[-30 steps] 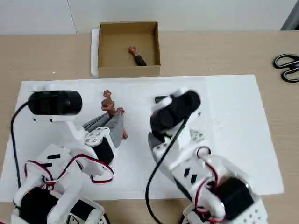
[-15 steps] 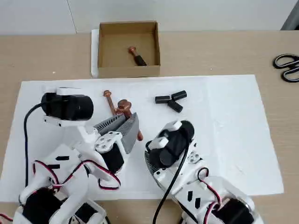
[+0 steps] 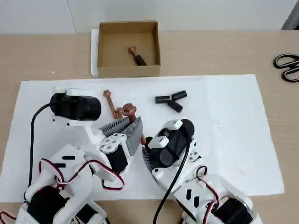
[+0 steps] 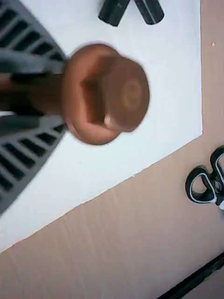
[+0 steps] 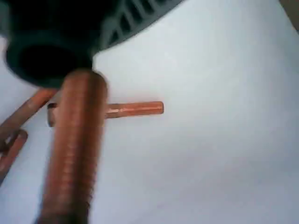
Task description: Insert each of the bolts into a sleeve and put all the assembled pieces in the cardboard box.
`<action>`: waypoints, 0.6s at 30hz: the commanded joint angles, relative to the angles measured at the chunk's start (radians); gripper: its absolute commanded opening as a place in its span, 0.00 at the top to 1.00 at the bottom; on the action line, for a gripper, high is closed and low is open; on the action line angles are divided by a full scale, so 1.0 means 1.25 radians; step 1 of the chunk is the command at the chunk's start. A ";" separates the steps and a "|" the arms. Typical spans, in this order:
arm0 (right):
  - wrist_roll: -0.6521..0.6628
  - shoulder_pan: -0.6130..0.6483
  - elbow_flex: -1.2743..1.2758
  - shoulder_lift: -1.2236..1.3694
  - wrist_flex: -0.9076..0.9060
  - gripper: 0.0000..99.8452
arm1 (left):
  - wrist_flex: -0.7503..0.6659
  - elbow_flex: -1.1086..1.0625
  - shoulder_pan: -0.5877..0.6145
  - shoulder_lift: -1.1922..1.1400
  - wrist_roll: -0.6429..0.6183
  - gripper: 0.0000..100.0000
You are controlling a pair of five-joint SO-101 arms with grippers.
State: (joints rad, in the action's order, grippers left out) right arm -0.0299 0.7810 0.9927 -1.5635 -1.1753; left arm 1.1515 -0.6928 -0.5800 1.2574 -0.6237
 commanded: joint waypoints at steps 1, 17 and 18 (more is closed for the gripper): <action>0.007 0.003 -0.006 -0.007 0.025 1.00 | -0.041 -0.002 -0.005 -0.002 -0.005 0.99; 0.007 0.067 -0.006 -0.006 0.024 1.00 | -0.069 -0.014 -0.005 0.000 -0.005 0.99; 0.007 0.067 -0.006 -0.006 0.023 1.00 | -0.069 -0.013 -0.005 0.001 -0.005 0.99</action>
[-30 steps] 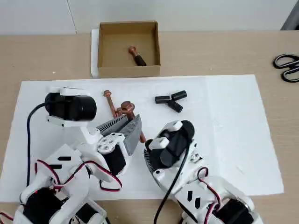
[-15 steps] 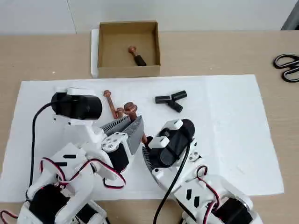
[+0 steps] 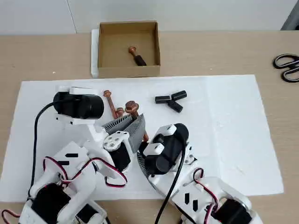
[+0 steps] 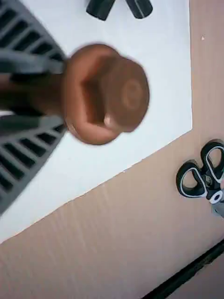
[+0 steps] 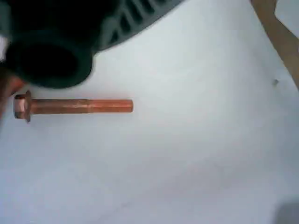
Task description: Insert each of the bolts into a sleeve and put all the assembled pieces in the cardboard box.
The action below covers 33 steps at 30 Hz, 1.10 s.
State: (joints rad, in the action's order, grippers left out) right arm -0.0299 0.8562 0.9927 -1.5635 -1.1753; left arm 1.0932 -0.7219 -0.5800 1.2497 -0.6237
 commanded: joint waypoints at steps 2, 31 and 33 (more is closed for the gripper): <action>0.007 0.007 -0.001 -0.006 0.021 1.00 | -0.022 0.010 -0.005 0.007 -0.005 0.99; 0.007 -0.028 0.014 -0.008 0.025 1.00 | 0.061 0.064 -0.005 0.005 -0.005 0.99; 0.007 -0.028 0.014 -0.008 0.026 1.00 | 0.061 0.062 -0.005 0.004 -0.005 0.99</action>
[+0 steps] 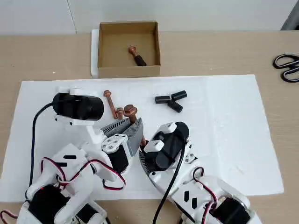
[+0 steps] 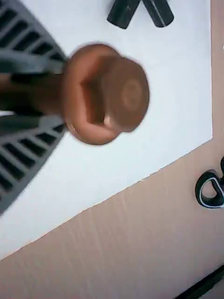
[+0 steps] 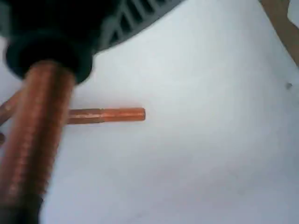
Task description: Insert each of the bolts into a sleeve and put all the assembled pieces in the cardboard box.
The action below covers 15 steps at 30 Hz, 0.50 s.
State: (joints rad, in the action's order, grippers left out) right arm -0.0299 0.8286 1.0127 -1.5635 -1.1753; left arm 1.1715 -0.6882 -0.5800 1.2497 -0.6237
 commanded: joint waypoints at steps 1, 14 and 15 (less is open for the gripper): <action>0.007 -0.006 -0.002 -0.008 0.026 1.00 | -0.001 0.034 -0.005 0.004 -0.005 0.99; 0.009 -0.006 -0.004 -0.007 0.062 1.00 | 0.000 -0.033 -0.058 0.006 -0.006 0.99; 0.009 -0.006 -0.004 -0.007 0.063 1.00 | 0.000 -0.033 -0.058 0.005 -0.006 0.99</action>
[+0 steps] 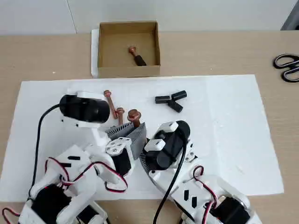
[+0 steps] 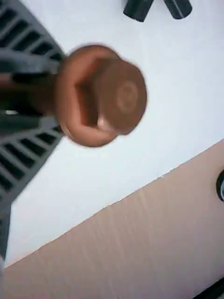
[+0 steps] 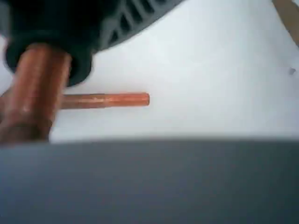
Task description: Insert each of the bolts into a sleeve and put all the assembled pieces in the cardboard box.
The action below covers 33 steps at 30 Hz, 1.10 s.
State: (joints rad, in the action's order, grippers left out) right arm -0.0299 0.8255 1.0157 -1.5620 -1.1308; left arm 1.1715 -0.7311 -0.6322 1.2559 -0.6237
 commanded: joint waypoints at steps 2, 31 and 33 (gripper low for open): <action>0.009 -0.003 -0.007 -0.008 0.028 1.00 | 0.007 0.002 -0.016 -0.001 -0.006 0.99; 0.012 -0.003 -0.009 -0.010 0.029 1.00 | 0.077 -0.093 -0.060 0.004 0.015 0.99; 0.012 -0.003 -0.009 -0.012 0.028 1.00 | 0.077 -0.091 -0.060 0.004 0.015 0.99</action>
State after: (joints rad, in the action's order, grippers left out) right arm -0.0284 0.8255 1.0311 -1.5589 -1.1324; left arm 1.2681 -0.8170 -0.6920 1.2651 -0.6145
